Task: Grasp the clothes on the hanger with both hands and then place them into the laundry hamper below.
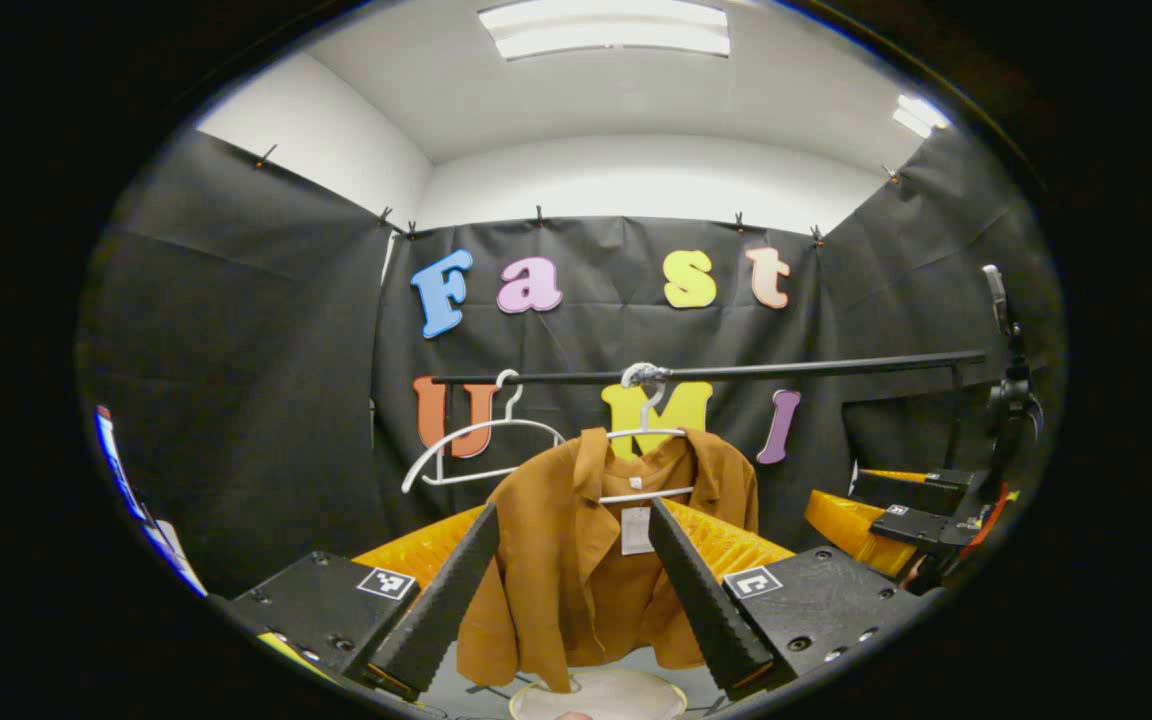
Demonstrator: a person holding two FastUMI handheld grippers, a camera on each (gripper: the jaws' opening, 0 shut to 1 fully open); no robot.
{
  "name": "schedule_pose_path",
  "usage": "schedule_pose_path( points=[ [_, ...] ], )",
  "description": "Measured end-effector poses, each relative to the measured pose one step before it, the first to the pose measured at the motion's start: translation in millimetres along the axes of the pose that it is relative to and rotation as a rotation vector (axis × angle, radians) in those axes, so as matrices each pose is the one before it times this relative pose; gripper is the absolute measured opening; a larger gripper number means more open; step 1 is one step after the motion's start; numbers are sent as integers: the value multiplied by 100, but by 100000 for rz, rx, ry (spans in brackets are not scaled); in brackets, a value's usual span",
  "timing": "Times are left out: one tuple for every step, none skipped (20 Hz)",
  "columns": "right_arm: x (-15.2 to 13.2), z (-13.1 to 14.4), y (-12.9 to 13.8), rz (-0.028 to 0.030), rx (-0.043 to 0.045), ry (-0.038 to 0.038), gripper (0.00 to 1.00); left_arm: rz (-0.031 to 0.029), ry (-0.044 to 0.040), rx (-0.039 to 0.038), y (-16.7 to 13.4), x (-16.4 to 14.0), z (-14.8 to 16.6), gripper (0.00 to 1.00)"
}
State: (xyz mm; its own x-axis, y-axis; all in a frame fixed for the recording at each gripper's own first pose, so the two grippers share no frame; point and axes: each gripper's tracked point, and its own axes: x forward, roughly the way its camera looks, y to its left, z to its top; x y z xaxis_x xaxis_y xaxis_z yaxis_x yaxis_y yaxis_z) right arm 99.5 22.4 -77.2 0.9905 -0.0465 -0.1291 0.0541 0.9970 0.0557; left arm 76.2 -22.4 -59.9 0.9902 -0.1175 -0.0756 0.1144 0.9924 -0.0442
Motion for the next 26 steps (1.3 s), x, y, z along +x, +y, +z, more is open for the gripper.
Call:
schedule_pose_path(
  points=[
    [437,-643,-93,800,496,1738,98,-183,1396,-46,-362,432,-747,100],
    [618,-485,-155,430,734,2136,97,-234,745,302,-372,394,-561,100],
    [459,-456,-149,1120,569,1328,97,134,889,485,-332,369,-648,100],
    [602,-345,-237,890,660,1157,98,-145,915,823,-368,309,-671,100],
    [339,-446,-205,1237,114,978,98,233,1081,944,-377,401,-679,100],
    [564,-341,-147,791,-195,1073,98,205,3,1007,-225,423,-405,100],
    [546,-715,-86,992,-487,1654,98,841,486,623,-175,427,-542,100],
    [680,-545,4,1238,-204,1609,97,410,87,175,-160,525,-544,100],
    [718,-682,-53,1008,-174,2082,98,583,1048,-43,-219,427,-654,100],
    [808,-491,122,1225,84,1966,97,300,555,-183,-233,512,-564,96],
    [646,-521,-205,565,73,1815,97,488,1054,-14,-157,493,-621,100],
    [743,-381,-200,336,525,1027,98,-176,408,57,-199,484,-442,100],
    [625,-319,-327,-418,795,511,98,-214,192,606,-267,550,-310,100],
    [823,-278,-190,-443,1031,818,96,-117,234,963,-99,529,-493,100],
    [862,-684,-26,-625,1031,2203,97,565,314,917,89,683,-360,100],
    [960,-444,113,117,1345,1884,96,783,330,121,270,863,-532,96],
    [905,-247,95,-142,1858,1139,97,1546,406,-88,280,878,-454,100],
    [1041,-171,-85,-1006,1948,1104,95,381,189,-146,252,994,-486,100],
    [1055,-248,-54,-491,2592,1452,94,-783,323,-143,27,1040,-381,95],
    [989,60,216,-7,2742,839,94,-381,647,-493,273,1036,-307,97],
    [1049,-49,207,135,2443,711,91,-258,1293,-847,350,1140,-513,97],
    [953,337,178,-14,1977,-314,89,-502,1029,-1015,288,1105,-419,97],
    [815,124,-5,-358,2065,-106,94,-390,720,-622,239,1019,-402,99],
    [1072,104,108,70,2135,-238,94,-438,919,-66,313,982,-325,99],
    [746,-40,12,-501,1900,206,89,-661,825,113,266,885,-351,97],
    [833,-82,73,6,1680,860,94,-1289,373,-167,-26,756,-248,97]
  ],
)
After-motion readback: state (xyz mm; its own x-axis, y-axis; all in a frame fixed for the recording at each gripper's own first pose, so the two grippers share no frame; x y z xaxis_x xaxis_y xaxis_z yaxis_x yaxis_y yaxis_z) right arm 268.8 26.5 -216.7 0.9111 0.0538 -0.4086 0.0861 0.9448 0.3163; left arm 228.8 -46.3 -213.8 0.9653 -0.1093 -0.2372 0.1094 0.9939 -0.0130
